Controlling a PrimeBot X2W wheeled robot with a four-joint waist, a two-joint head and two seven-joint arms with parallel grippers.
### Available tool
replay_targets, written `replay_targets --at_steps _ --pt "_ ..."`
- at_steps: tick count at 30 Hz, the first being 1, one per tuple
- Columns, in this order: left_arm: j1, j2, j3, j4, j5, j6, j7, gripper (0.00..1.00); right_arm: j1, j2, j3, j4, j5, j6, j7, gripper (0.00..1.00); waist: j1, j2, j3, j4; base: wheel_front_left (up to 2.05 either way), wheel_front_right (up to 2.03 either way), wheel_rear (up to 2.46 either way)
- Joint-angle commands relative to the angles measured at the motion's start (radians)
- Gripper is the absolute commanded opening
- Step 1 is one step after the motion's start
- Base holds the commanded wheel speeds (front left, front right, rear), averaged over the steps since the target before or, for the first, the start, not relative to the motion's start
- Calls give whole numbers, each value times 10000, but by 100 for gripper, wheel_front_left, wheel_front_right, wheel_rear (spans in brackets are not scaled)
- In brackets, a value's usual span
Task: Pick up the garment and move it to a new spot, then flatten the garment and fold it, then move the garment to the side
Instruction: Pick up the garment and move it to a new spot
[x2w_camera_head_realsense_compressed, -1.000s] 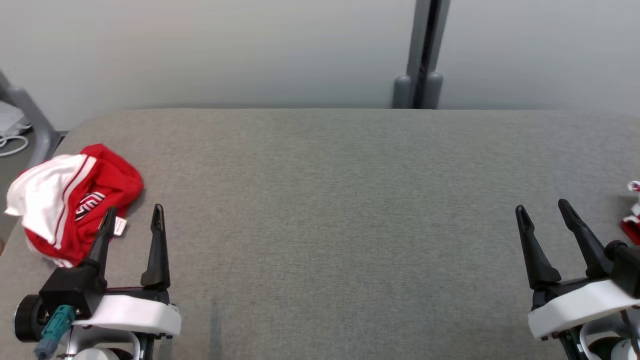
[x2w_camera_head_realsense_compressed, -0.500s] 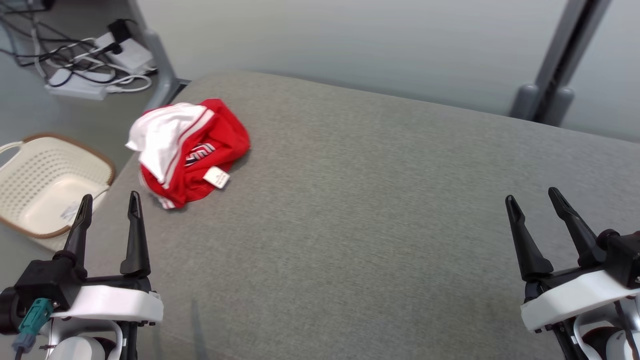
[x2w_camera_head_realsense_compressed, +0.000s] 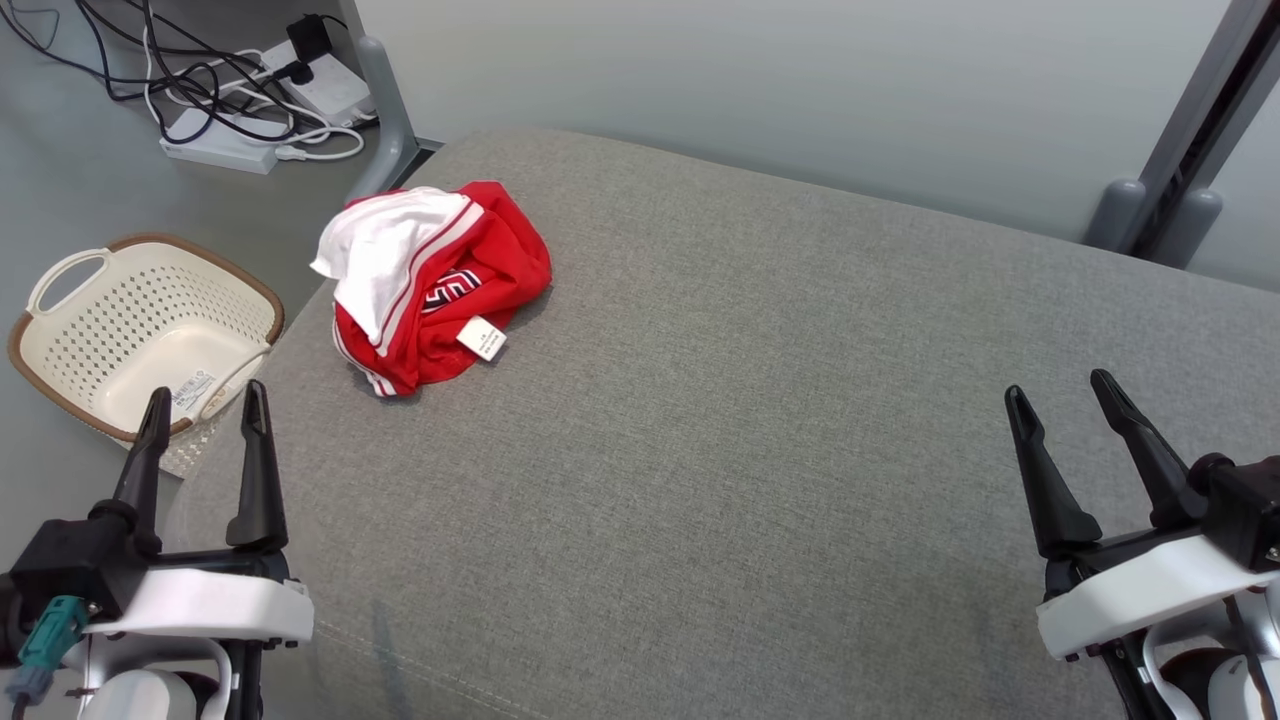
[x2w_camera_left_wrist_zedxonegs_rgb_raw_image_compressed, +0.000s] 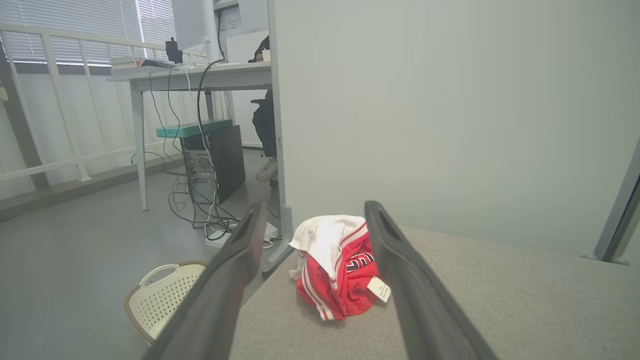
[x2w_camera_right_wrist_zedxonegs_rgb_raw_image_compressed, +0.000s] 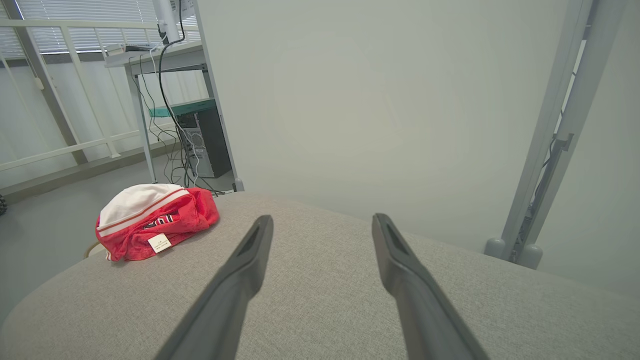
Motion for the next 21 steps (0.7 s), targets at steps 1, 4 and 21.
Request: replay_targets --at_steps 1,4,21 --pt "-246 90 74 3 -67 28 -35 100 -138 -79 -11 -29 48 -3 35 100 0 0 67 -57 0 0 0" --pt "-513 148 47 33 1 -27 -16 100 -177 -98 -13 -106 9 -3 81 100 0 0 269 -191 0 0 0" --pt "-5339 743 97 4899 -881 -1489 1341 100 -1529 -393 269 -562 -86 -3 317 100 0 0 2924 -1970 0 0 0"
